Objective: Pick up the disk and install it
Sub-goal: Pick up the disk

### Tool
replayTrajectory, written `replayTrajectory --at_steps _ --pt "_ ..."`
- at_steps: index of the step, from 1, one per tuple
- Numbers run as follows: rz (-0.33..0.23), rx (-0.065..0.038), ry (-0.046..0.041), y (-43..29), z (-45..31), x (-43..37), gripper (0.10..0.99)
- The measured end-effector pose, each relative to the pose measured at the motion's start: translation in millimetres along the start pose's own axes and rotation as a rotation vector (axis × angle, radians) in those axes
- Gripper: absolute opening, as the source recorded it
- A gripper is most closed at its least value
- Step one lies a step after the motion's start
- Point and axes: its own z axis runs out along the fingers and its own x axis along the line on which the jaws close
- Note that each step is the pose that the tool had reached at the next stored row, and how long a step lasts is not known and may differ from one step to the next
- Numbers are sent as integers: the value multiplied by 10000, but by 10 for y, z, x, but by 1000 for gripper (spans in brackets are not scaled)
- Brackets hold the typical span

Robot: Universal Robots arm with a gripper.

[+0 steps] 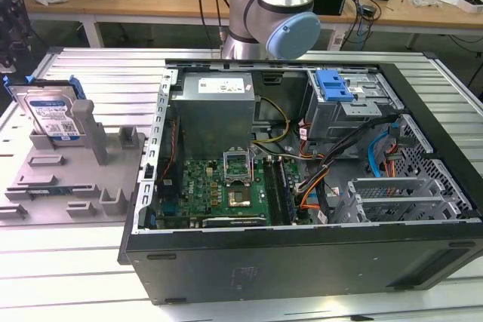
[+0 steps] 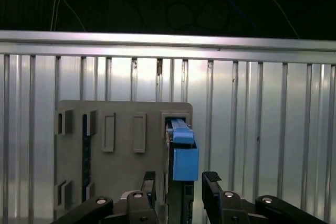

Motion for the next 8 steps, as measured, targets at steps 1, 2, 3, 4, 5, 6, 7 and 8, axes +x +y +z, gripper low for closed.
replayTrajectory --at_steps 1,2,3,4,5,6,7,8 --pt "1 -1 0 4 4 -2 482" --pt "2 0 0 10 13 -5 482" --pt "2 1 0 14 21 -8 482" --pt "1 -1 1 17 26 -13 482" --pt "2 -1 2 20 33 -24 482" --pt "2 1 2 21 40 -31 482" --pt "1 0 4 24 54 -50 482" --pt "2 0 5 28 61 -58 482"
